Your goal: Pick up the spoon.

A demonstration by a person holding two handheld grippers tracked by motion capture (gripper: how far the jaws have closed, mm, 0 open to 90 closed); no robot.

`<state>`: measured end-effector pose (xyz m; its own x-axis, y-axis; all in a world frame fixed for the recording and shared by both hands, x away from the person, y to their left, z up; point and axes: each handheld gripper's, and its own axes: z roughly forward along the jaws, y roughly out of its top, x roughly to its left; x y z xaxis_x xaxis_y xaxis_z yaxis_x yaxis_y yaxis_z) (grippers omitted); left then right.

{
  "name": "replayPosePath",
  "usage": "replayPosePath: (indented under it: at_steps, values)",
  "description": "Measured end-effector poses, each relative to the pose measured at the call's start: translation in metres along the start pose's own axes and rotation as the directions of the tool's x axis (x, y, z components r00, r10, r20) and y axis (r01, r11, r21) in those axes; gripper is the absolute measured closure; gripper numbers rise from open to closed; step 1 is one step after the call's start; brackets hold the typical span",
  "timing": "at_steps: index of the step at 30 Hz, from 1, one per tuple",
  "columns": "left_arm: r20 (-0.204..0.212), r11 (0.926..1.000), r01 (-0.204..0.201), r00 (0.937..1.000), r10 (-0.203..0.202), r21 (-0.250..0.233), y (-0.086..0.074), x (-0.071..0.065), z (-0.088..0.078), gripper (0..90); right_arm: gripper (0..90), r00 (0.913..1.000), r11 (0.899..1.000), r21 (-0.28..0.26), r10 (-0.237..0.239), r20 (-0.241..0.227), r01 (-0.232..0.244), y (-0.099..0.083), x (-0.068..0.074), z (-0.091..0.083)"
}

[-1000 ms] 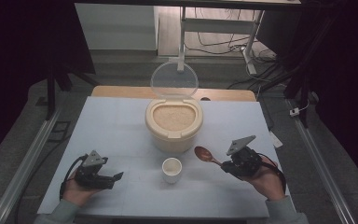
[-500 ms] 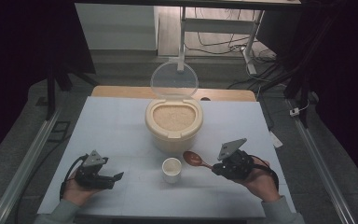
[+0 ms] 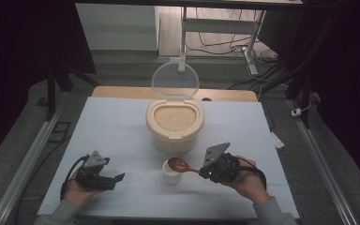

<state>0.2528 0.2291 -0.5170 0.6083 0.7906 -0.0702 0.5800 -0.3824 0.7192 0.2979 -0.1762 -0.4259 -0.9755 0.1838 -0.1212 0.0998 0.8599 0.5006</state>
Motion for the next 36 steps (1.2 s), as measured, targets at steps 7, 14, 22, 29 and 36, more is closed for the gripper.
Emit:
replayPosePath:
  at_steps: [7,14,22,29,36]
  values:
    - [0.014,1.0000,-0.004,0.9999,0.004,-0.002,0.003,-0.002,-0.002,14.8,79.9,0.9998,1.000,-0.004,-0.018,-0.013,0.018,0.005,0.001,0.006]
    - [0.087,0.9938,-0.099,0.9908,0.103,-0.050,0.030,-0.028,-0.017,16.1,79.9,0.9975,0.998,0.009,-0.068,-0.018,0.069,0.021,0.005,0.014]
    - [0.135,0.9806,-0.186,0.9718,0.193,-0.060,0.058,-0.052,-0.021,16.6,79.9,0.9947,0.995,0.008,-0.099,-0.026,0.099,0.031,0.008,0.018]
    - [0.157,0.9515,-0.293,0.9394,0.305,-0.094,0.090,-0.081,-0.021,20.1,79.9,0.9923,0.993,0.011,-0.120,-0.030,0.121,0.039,0.011,0.021]
    - [0.224,0.9171,-0.397,0.8908,0.395,-0.040,0.120,-0.106,-0.003,27.1,79.9,0.9898,0.990,0.010,-0.140,-0.027,0.140,0.045,0.015,0.024]
